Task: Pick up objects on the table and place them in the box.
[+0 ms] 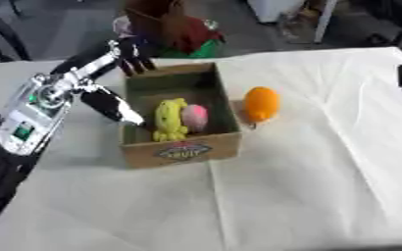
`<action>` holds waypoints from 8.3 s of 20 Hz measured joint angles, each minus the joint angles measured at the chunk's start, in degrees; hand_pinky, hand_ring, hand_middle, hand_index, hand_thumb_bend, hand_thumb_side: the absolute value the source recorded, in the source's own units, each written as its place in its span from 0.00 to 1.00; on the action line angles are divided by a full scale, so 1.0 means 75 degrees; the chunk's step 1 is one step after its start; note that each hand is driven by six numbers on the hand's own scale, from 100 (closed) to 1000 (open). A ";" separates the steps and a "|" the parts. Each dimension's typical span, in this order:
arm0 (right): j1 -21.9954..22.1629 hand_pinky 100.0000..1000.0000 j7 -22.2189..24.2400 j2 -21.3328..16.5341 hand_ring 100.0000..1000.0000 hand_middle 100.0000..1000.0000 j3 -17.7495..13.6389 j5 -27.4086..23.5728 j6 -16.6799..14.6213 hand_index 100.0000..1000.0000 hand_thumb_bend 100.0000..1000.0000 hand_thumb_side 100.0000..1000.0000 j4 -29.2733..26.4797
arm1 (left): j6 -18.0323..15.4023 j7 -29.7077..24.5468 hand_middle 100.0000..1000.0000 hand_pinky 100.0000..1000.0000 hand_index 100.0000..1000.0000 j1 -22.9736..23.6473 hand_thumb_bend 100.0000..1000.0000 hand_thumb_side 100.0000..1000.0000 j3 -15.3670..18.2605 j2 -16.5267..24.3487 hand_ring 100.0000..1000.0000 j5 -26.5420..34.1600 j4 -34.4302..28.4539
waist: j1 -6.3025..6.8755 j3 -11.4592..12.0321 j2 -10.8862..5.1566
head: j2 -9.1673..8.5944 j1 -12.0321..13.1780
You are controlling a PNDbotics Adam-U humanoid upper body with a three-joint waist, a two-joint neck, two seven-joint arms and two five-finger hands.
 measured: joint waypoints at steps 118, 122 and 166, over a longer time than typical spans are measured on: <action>-0.3183 0.36 0.0690 0.1505 0.43 0.16 0.1619 0.6262 0.0061 0.25 0.20 0.00 0.6391 | 0.1099 0.2417 0.53 0.53 0.58 0.2026 0.79 0.05 0.1390 -0.0866 0.58 0.2172 -0.1228 | 0.0056 0.1284 0.0007 | 0.0412 -0.0719; -0.3156 0.35 0.0321 0.1495 0.43 0.15 0.1612 0.6021 0.0157 0.24 0.24 0.00 0.6291 | 0.1098 0.2417 0.53 0.53 0.58 0.2026 0.79 0.06 0.1390 -0.0866 0.57 0.2190 -0.1228 | 0.0051 0.1262 0.0007 | 0.0411 -0.0708; -0.3791 0.53 0.2485 0.2308 0.68 0.80 0.2816 0.4793 -0.0711 0.92 0.33 0.00 0.4603 | 0.1081 0.2269 0.54 0.52 0.58 0.2040 0.79 0.05 0.1340 -0.0932 0.57 0.2259 -0.1228 | 0.0039 0.1281 -0.0027 | 0.0408 -0.0842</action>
